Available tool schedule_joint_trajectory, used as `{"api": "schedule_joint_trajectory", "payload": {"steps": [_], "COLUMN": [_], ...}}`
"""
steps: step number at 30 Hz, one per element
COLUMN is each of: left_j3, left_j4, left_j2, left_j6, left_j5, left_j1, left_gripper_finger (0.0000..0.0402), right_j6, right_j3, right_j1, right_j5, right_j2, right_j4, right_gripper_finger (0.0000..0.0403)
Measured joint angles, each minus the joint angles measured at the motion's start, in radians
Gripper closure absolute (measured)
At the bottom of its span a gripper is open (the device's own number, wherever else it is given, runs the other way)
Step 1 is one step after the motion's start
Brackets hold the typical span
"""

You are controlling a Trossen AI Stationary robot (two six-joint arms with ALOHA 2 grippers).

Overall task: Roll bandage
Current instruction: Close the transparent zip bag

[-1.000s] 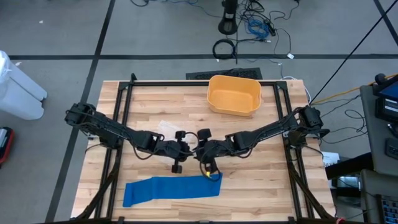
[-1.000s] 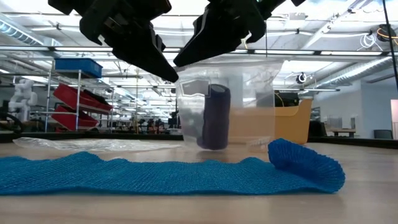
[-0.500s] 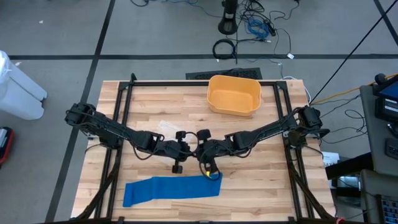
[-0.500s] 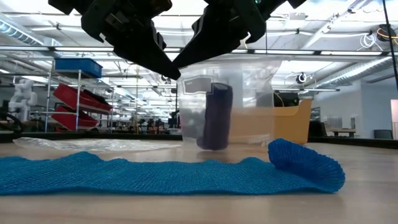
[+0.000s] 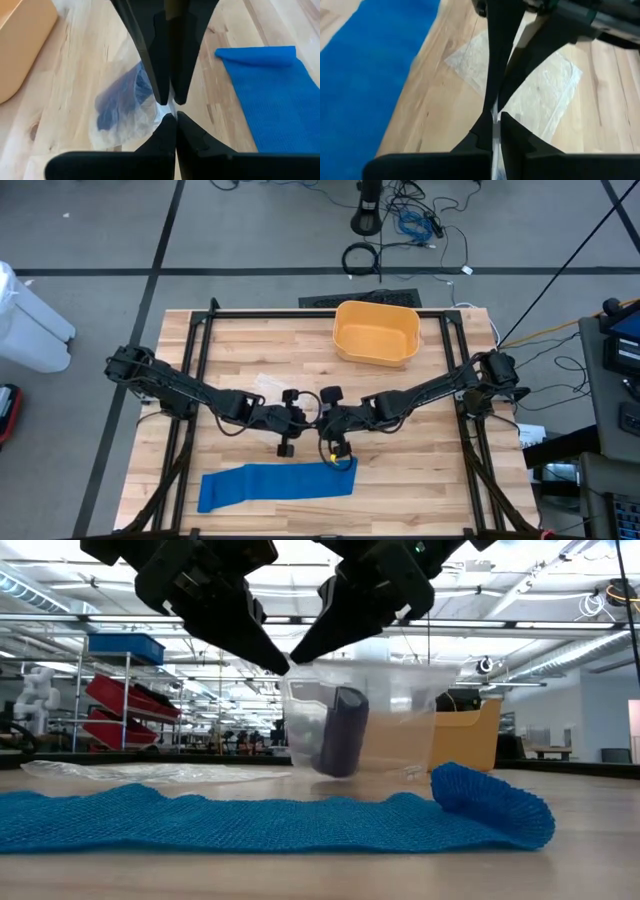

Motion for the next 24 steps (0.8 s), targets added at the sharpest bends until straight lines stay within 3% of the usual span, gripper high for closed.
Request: {"api": "schedule_joint_trajectory", "payload": {"steps": [24], "left_j3": [0.002], "left_j4": [0.02], "left_j2": [-0.012], "left_j6": [-0.055], "left_j5": [-0.062], "left_j1": [-0.002], "left_gripper_finger": [0.0401], "right_j6": [0.176], "right_j3": [-0.005], "right_j1": [0.067], "right_j5": [0.09], "right_j2": [-0.132], "right_j4": [-0.35], "right_gripper_finger": [0.0401]}}
